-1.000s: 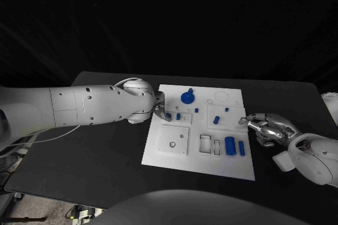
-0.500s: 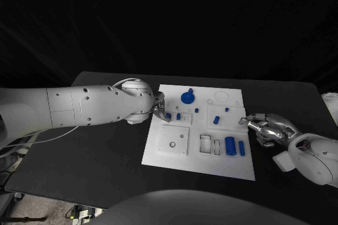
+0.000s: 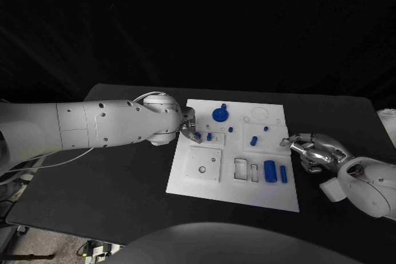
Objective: Assemble the parts on the task board
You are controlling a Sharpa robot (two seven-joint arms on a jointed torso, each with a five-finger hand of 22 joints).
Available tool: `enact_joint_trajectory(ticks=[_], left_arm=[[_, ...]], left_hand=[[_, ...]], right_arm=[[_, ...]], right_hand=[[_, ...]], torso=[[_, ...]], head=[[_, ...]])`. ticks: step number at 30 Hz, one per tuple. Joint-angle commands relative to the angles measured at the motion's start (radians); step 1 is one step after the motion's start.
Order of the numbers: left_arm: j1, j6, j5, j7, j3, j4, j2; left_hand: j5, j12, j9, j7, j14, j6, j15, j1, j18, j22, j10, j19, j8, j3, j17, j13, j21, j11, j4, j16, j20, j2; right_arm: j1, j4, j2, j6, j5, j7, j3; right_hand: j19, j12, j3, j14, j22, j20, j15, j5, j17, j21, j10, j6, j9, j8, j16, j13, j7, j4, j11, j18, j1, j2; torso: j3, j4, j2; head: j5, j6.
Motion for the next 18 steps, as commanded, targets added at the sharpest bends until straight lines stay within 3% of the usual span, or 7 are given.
enact_joint_trajectory(ticks=[1, 18], left_arm=[[0.000, -0.017, 0.016, 0.029, 0.000, 0.001, 0.005], [0.000, -0.009, 0.022, 0.021, 0.000, -0.002, 0.012]], left_hand=[[-0.006, 0.002, 0.002, 0.001, 0.103, -0.007, -0.002, 0.012, 0.009, 0.208, 0.108, 0.021, 0.003, 0.007, 0.263, 0.263, -0.002, -0.003, 0.000, 0.002, -0.001, 0.000], [-0.007, 0.002, 0.008, 0.001, 0.103, 0.003, 0.000, 0.021, 0.009, 0.209, 0.108, 0.021, 0.015, 0.016, 0.263, 0.263, -0.001, 0.000, 0.002, 0.002, 0.000, 0.006]], right_arm=[[-0.001, 0.001, 0.001, 0.018, -0.004, 0.003, 0.000], [-0.002, 0.000, 0.001, 0.020, -0.004, 0.002, 0.000]], right_hand=[[-0.008, -0.004, 0.008, 0.095, 0.195, 0.001, -0.006, 0.004, 0.239, -0.005, 0.138, 0.008, -0.001, -0.005, -0.005, 0.190, 0.002, 0.001, -0.034, -0.001, 0.009, 0.002], [-0.008, -0.004, 0.008, 0.095, 0.195, 0.001, -0.006, 0.004, 0.239, -0.005, 0.138, 0.008, -0.001, -0.005, -0.005, 0.190, 0.002, 0.001, -0.034, -0.001, 0.009, 0.002]], torso=[[0.0002, -0.0003, 0.000], [0.0002, 0.0007, 0.000]], head=[[-0.002, 0.000], [-0.002, 0.000]])
